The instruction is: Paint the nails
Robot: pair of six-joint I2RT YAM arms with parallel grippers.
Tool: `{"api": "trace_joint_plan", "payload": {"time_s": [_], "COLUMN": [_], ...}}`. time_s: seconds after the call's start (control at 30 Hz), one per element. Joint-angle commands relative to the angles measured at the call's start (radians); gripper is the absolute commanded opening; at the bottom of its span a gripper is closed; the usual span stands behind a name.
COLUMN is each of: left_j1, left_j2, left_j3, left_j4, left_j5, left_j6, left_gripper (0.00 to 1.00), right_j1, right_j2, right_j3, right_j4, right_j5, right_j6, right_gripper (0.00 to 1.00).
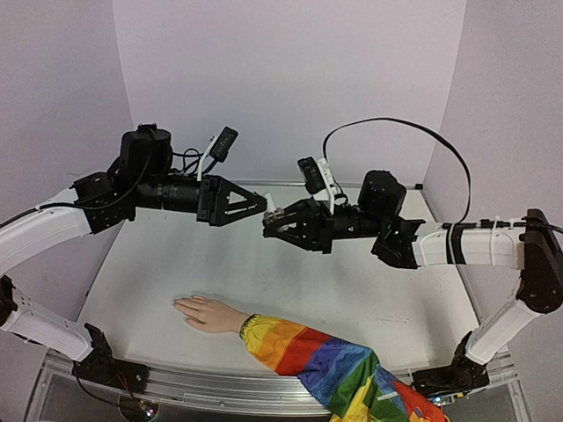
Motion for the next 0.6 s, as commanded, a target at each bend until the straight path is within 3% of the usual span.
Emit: {"api": "trace_joint_plan", "payload": {"time_s": [0.0, 0.17, 0.37, 0.57], "left_j1": [-0.004, -0.013, -0.014, -0.013], "left_j2": [-0.038, -0.032, -0.027, 0.020], "left_j3": [-0.012, -0.014, 0.004, 0.019], "left_j4": [0.105, 0.137, 0.156, 0.159], "left_j5": [0.159, 0.194, 0.198, 0.213], "left_j6": [-0.011, -0.031, -0.032, -0.033], "left_gripper": [0.84, 0.70, 0.70, 0.50], "right_j1": [0.002, 0.003, 0.003, 0.002], "right_j2": [0.038, 0.083, 0.119, 0.128], "right_j3": [0.054, 0.070, 0.076, 0.074], "right_j4": [0.285, 0.367, 0.417, 0.446], "right_j5": [-0.231, -0.223, -0.223, -0.231], "right_j6": [0.203, 0.272, 0.313, 0.328], "right_gripper": [0.00, 0.00, 0.00, 0.00]}}
